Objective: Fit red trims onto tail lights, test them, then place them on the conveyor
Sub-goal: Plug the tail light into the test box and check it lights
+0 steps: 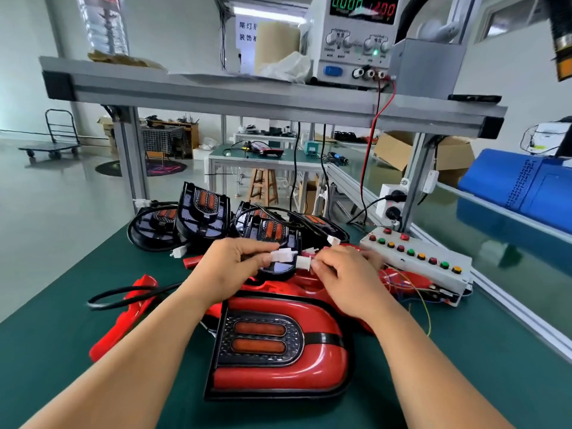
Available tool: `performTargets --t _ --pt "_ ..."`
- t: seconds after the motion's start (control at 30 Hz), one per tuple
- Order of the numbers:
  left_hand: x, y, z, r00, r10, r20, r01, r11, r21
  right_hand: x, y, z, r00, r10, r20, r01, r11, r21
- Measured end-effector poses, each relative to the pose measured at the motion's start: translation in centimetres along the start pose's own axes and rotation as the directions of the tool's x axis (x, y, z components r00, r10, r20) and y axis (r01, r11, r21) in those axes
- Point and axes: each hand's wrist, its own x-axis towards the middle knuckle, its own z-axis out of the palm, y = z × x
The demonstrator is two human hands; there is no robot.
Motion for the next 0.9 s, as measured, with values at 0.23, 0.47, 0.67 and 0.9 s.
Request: performTargets --t 0.23,0.47,0.67,0.9 --pt "1.3 0.8 0.3 0.992 0.011 0.124 -0.024 0.994 0.103 0.0 1.1 0.1 1.000 -0.020 0.001 0.020 0.999 0.031" --pt "2.2 1.8 0.0 0.985 0.017 0.173 -0.051 0.979 0.197 -0.2 1.5 -0.3 0.999 -0.042 -0.031 0.043 0.999 0.024" --pt "2.2 2.3 -0.1 0.979 0.008 0.205 -0.043 0.985 0.168 -0.4 1.4 -0.7 0.999 -0.049 -0.025 0.050 0.998 0.037" --pt "2.4 1.4 -0.4 0.968 -0.049 0.246 0.015 0.990 0.140 -0.7 0.9 -0.9 0.998 -0.056 0.005 0.056 0.998 0.037"
